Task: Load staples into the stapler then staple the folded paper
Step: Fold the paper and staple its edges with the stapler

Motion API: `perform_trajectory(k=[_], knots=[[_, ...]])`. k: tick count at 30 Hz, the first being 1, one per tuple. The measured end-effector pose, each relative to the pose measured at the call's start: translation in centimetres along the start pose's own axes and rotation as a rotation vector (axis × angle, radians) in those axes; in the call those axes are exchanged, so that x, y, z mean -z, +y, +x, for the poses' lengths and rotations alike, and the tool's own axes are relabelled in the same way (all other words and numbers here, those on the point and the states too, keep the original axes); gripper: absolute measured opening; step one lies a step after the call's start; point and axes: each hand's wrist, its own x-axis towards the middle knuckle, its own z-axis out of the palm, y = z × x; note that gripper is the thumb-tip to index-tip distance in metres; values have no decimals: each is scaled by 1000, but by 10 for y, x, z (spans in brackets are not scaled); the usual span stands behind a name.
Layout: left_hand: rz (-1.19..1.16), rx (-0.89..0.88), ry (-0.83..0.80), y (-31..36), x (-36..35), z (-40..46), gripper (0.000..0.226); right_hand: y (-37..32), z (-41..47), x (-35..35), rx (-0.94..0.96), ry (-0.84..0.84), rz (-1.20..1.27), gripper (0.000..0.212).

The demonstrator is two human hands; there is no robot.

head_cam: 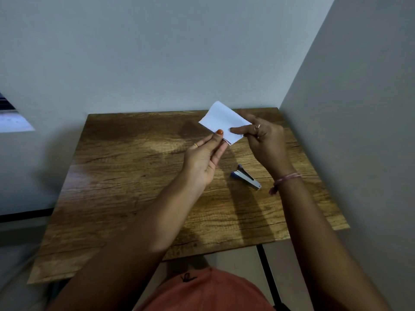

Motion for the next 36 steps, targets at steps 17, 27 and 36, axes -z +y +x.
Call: perform_trajectory(k=[17, 27, 36], knots=[[297, -135, -127, 10, 3, 6, 29, 5, 4, 14, -629, -190, 936, 32], [619, -137, -254, 31, 15, 10, 33, 31, 5, 29, -814, -493, 862, 34], [750, -128, -253, 42, 10, 14, 30, 23, 5, 18, -933, -456, 824, 26]])
